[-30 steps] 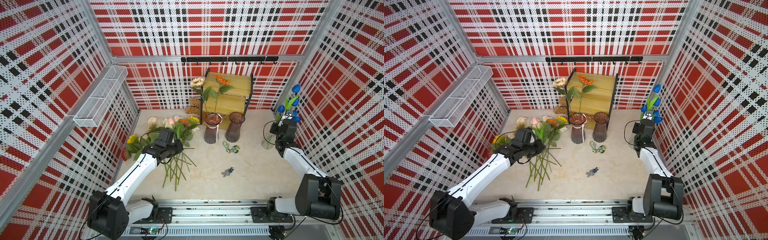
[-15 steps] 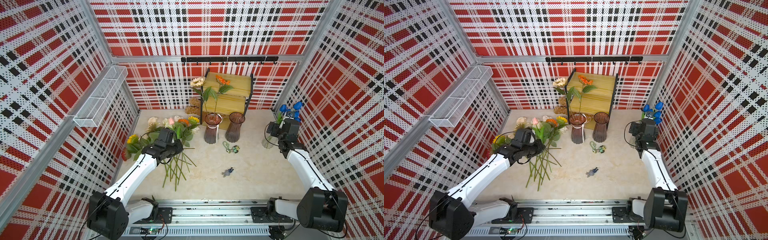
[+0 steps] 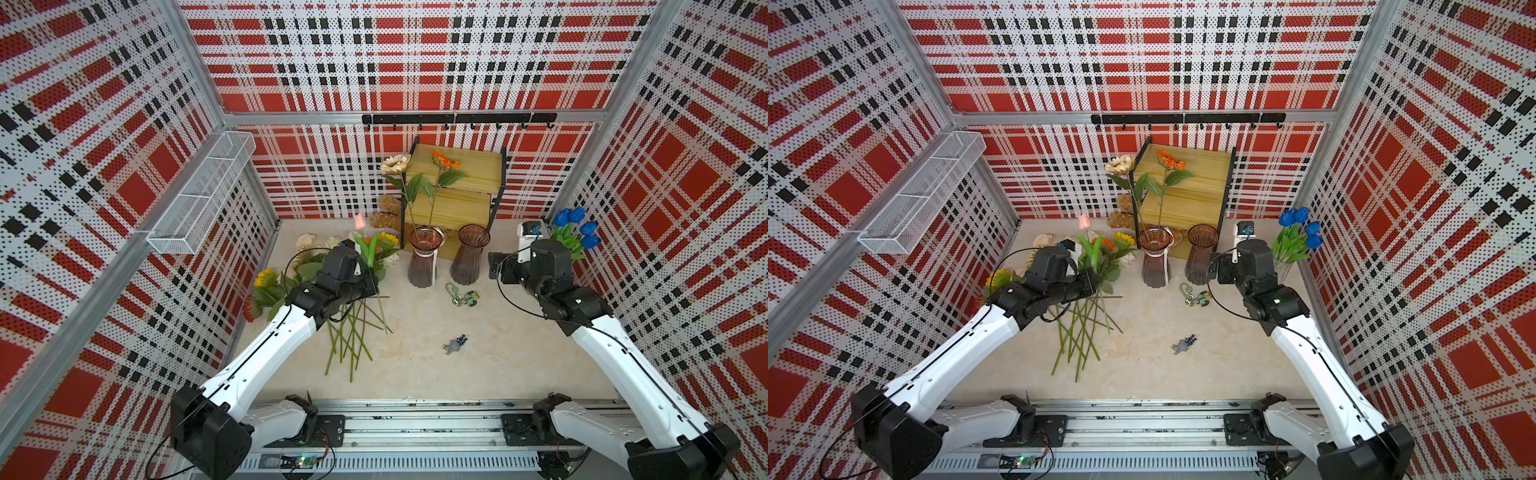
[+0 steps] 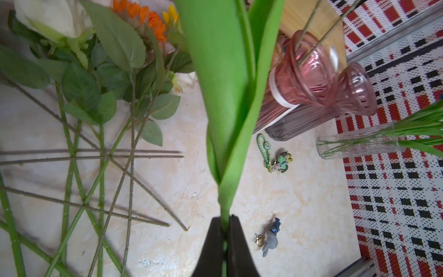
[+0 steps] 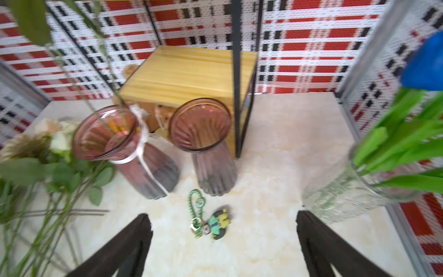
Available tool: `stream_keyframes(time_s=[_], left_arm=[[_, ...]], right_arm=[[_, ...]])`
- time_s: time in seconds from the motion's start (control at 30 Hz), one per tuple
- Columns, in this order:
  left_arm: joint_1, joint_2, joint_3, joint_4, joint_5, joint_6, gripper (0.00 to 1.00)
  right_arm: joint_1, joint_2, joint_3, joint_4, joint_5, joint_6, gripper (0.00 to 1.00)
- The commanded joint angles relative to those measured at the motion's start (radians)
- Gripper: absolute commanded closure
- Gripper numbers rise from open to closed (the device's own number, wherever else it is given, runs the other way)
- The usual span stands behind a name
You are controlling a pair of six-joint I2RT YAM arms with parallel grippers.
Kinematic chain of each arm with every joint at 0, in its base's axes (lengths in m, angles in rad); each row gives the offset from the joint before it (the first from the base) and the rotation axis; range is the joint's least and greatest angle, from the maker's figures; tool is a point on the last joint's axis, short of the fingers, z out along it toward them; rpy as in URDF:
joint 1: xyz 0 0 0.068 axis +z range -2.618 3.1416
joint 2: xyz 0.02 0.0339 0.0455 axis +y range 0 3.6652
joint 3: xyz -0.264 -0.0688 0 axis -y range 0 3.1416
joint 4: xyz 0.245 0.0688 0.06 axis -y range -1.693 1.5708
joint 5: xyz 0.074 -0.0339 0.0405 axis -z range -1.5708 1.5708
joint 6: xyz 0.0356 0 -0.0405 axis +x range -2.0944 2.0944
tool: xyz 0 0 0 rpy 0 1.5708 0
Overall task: Arrange the flowers in different vases according to their variety
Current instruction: Insert the flower into the vase.
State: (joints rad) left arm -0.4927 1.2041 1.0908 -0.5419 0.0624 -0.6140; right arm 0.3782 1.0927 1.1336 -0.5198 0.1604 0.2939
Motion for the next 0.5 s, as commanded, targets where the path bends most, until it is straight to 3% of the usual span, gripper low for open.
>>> stream_keyframes(time_s=[0.0,0.13,0.33,0.47], left_arm=[[-0.031,-0.015,0.043,0.063,-0.052,0.061,1.00],[-0.068,-0.039,0.064,0.087,-0.101,0.117,1.00],[-0.073,-0.083,0.057,0.120,-0.078,0.138,1.00],[-0.076,-0.094,0.041,0.129,-0.069,0.123,1.00]], right_arm=[[0.075,0.074,0.058,-0.052,-0.193,0.027,0.00],[0.175,0.204,0.149,-0.094,-0.374,0.019,0.00],[0.297,0.310,0.185,0.018,-0.485,0.049,0.06],[0.339,0.391,0.246,0.036,-0.505,0.059,0.05]])
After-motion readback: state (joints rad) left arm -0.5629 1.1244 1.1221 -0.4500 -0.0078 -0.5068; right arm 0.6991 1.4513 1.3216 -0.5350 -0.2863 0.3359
